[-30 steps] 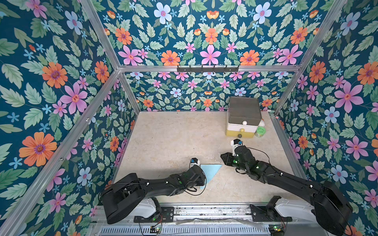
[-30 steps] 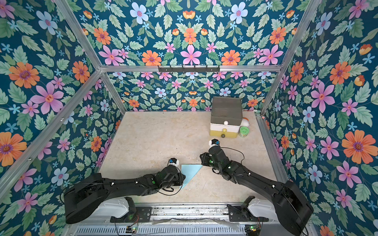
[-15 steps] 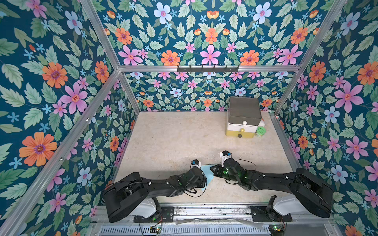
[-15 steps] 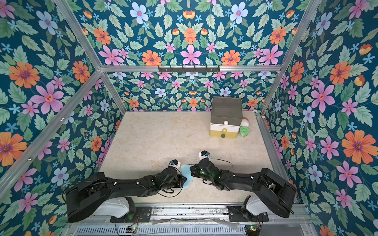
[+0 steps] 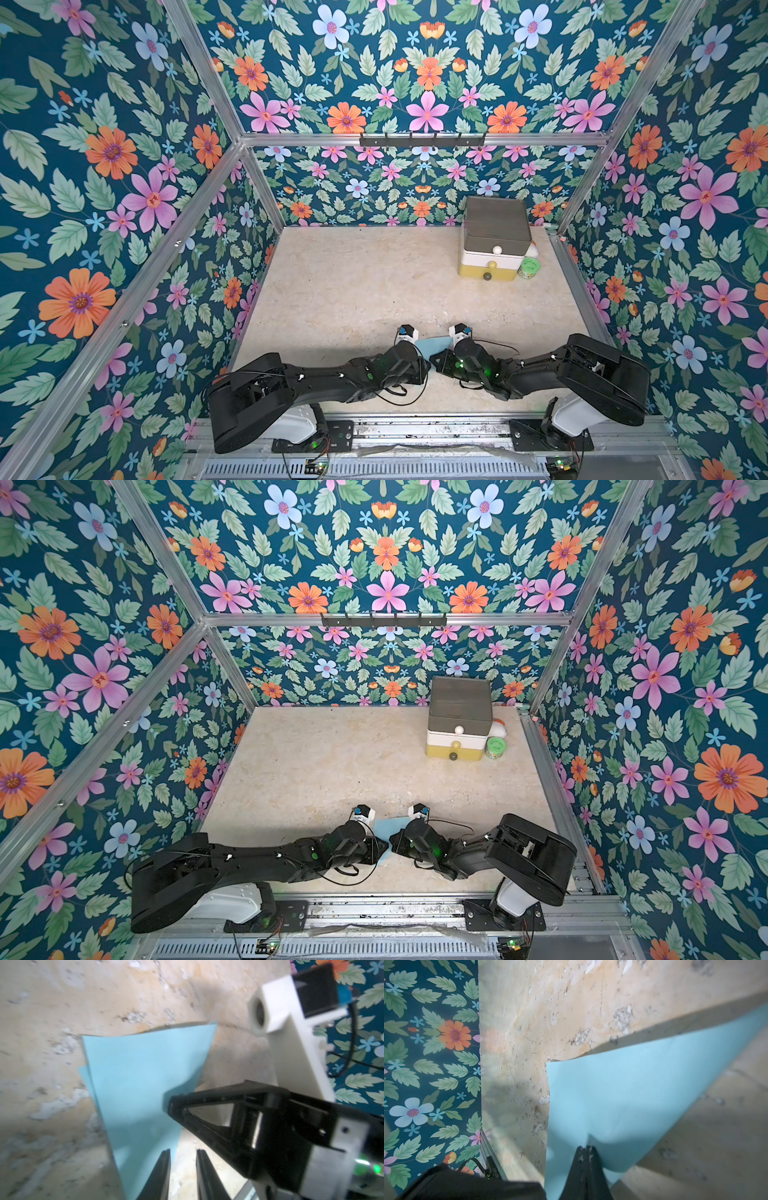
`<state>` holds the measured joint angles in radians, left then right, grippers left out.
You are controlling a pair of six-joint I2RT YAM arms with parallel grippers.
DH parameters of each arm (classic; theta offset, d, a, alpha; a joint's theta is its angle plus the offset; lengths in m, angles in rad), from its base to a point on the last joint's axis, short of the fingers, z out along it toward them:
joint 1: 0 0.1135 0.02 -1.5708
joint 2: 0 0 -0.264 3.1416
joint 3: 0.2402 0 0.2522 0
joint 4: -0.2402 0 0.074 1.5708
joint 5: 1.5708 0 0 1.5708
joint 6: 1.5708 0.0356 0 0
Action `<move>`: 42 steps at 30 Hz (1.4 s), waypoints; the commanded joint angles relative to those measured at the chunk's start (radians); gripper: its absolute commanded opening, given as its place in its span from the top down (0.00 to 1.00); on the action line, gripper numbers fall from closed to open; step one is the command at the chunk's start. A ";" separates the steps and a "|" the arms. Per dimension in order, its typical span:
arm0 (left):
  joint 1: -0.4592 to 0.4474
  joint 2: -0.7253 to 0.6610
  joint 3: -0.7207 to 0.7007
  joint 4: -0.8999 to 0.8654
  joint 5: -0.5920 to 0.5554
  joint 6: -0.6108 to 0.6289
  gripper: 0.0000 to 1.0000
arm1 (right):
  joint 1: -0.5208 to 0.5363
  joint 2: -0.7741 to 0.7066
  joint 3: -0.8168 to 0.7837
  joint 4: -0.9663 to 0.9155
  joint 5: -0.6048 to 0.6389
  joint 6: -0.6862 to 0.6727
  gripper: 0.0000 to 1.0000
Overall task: Fold the square paper diagonally
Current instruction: Fold the paper at the center of the board.
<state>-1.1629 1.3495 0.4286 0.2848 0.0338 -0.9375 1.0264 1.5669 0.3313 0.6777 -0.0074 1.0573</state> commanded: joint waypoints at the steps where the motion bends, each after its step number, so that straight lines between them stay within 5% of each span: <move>1: -0.048 0.016 -0.013 -0.019 -0.032 -0.027 0.74 | 0.001 0.004 -0.020 0.024 0.019 0.033 1.00; 15: -0.061 0.114 -0.070 -0.107 -0.055 -0.116 0.83 | -0.006 -0.005 -0.066 0.072 0.013 0.059 1.00; 24: -0.073 0.098 -0.087 -0.090 -0.038 -0.115 0.85 | 0.003 -0.146 0.021 -0.113 0.037 0.003 0.98; 42: -0.075 0.110 -0.109 -0.067 -0.034 -0.124 0.87 | -0.035 0.016 -0.106 0.074 0.018 0.079 1.00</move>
<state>-1.2369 1.4425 0.3344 0.4236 -0.0227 -1.0668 1.0084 1.5806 0.2470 0.8238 -0.0113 1.1347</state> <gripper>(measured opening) 0.133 0.067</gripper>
